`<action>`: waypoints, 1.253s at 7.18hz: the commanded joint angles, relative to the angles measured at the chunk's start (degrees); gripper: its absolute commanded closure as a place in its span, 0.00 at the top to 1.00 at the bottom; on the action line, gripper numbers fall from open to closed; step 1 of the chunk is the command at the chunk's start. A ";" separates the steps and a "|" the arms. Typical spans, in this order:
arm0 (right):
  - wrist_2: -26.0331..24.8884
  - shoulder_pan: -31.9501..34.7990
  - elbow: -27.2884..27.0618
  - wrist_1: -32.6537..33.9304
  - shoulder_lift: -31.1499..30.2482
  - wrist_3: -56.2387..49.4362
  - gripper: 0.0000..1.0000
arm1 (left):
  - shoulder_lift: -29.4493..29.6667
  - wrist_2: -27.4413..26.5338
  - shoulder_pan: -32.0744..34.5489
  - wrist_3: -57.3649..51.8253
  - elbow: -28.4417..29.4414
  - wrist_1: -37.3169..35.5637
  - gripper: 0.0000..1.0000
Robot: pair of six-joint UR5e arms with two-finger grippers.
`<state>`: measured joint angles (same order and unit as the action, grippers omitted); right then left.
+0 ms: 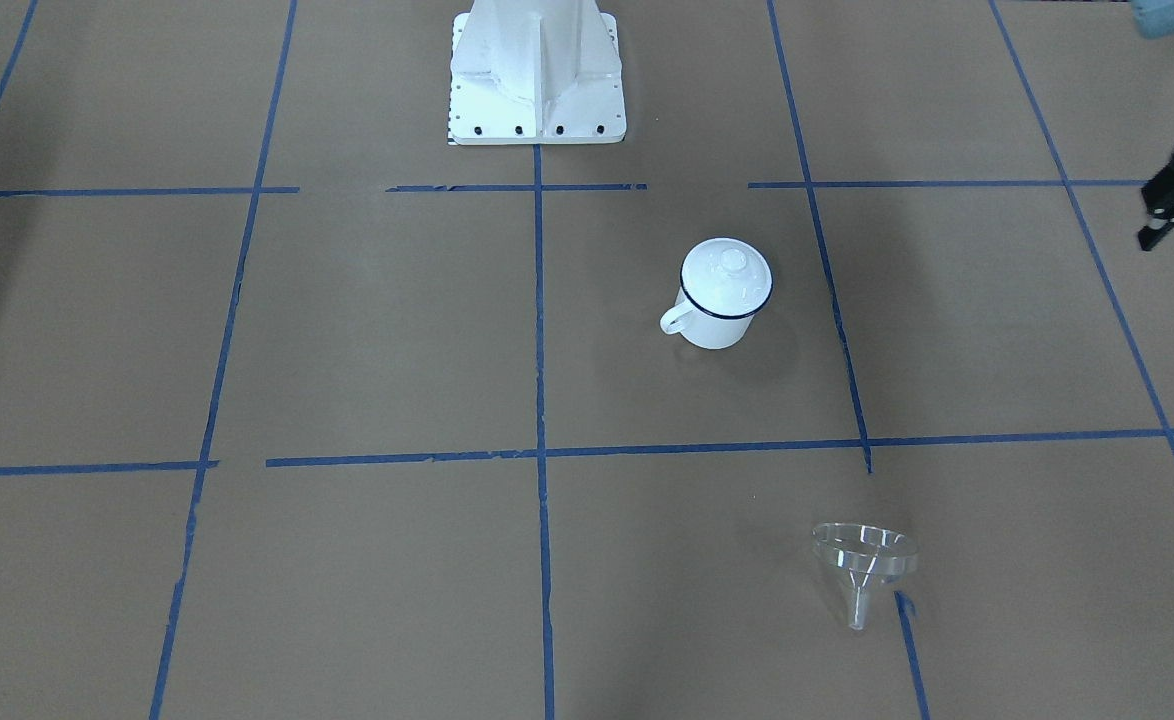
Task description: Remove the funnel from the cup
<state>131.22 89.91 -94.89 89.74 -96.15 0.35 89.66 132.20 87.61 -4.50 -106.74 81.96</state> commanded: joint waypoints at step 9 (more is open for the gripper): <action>0.00 0.00 0.05 0.00 0.00 0.00 1.00 | -5.11 2.98 7.93 -3.59 7.16 0.48 1.00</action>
<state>131.22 89.91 -94.91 89.74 -96.15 0.35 84.45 135.54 95.50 -7.93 -99.50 82.51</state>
